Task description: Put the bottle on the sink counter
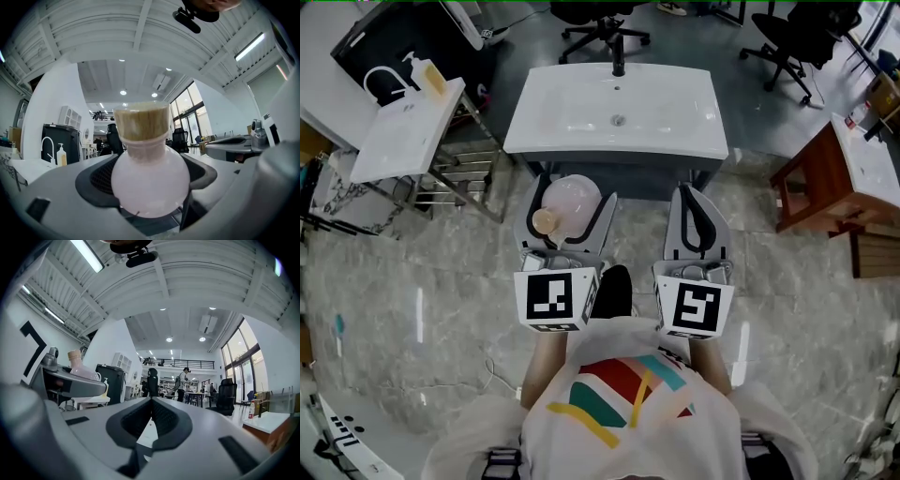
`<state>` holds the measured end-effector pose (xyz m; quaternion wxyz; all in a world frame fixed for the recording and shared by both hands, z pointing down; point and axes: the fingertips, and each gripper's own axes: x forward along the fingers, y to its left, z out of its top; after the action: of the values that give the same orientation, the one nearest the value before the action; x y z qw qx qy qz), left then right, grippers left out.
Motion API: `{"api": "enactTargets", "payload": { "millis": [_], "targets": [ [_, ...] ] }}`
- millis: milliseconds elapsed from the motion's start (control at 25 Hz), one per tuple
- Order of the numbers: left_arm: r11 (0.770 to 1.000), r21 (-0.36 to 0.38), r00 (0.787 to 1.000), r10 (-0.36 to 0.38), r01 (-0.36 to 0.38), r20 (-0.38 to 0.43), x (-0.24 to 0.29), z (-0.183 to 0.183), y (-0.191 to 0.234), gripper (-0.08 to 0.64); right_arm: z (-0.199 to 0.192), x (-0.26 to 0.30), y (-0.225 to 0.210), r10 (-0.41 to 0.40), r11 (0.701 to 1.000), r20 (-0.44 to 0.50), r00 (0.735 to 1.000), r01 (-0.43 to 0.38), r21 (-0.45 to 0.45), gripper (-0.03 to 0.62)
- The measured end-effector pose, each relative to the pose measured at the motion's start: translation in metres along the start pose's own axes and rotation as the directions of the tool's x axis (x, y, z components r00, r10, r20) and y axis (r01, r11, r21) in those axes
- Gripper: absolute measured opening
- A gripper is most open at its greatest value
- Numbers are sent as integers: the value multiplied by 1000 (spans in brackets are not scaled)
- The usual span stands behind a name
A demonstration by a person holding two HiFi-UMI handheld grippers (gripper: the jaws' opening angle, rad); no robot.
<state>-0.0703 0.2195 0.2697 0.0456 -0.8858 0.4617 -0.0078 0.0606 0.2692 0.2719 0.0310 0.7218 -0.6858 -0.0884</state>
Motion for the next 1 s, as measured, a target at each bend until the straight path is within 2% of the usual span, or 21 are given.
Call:
{"api": "enactTargets", "payload": {
  "millis": [200,400,720,1000],
  "targets": [
    [1000,3,999,-2,2,50,16,9,2,407,4,14,-2,10,1000,22,1000,-10,-24,12],
    [1000,-9,998,-11,11,64,43,10,6,407,7,35,-8,13,998,50,999,-11,-55,12],
    [1000,-15,998,-16,17,61,84,-4,30,407,-13,81,-7,19,999,26,999,-18,-44,12],
    [999,-25,998,-37,39,60,139,-10,62,407,-18,143,-7,14,1000,18,1000,-14,0,12]
  ]
}}
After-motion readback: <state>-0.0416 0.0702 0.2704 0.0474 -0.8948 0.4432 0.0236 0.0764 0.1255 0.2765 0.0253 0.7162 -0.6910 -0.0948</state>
